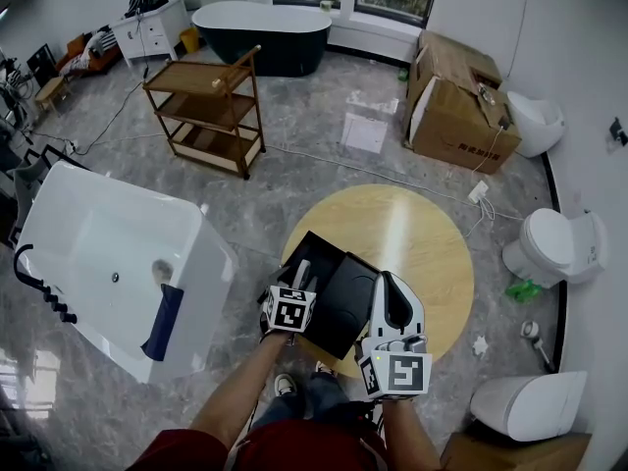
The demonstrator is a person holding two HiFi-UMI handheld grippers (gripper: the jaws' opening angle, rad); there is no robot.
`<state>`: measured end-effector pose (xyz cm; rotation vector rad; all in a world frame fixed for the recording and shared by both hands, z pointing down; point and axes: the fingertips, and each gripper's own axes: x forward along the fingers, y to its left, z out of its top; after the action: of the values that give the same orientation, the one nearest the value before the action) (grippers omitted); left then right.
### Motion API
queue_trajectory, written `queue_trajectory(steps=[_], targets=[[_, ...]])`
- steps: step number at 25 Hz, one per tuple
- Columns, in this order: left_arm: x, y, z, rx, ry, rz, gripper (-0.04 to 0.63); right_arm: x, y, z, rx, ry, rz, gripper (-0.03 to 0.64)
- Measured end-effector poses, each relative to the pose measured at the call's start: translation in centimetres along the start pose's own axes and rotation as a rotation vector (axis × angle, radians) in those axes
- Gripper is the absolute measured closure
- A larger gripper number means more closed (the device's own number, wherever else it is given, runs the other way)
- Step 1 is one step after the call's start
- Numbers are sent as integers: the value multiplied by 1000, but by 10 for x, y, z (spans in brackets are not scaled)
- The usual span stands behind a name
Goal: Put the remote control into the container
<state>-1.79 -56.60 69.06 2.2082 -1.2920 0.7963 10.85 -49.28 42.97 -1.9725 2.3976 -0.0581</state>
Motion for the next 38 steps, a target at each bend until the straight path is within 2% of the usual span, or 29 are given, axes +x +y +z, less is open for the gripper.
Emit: queue_trajectory(steps=[4, 12, 21, 24, 29, 32, 38], targets=[[-27, -8, 28, 22, -98, -1, 364, 1, 2, 8, -1, -18, 4, 594], [-116, -22, 106, 15, -384, 3, 362, 1, 9, 23, -6, -48, 10, 594], [-229, -44, 165, 34, -657, -56, 362, -8, 23, 46, -12, -95, 29, 594], [-255, -49, 173, 18, -703, -89, 363, -13, 29, 57, -12, -111, 40, 594], [-287, -49, 179, 30, -765, -89, 364, -17, 38, 70, -25, -131, 55, 594], [-293, -48, 178, 53, -780, -81, 364, -18, 44, 72, -29, -134, 62, 594], [-291, -38, 169, 46, -786, -87, 387, -16, 53, 71, -40, -132, 67, 594]])
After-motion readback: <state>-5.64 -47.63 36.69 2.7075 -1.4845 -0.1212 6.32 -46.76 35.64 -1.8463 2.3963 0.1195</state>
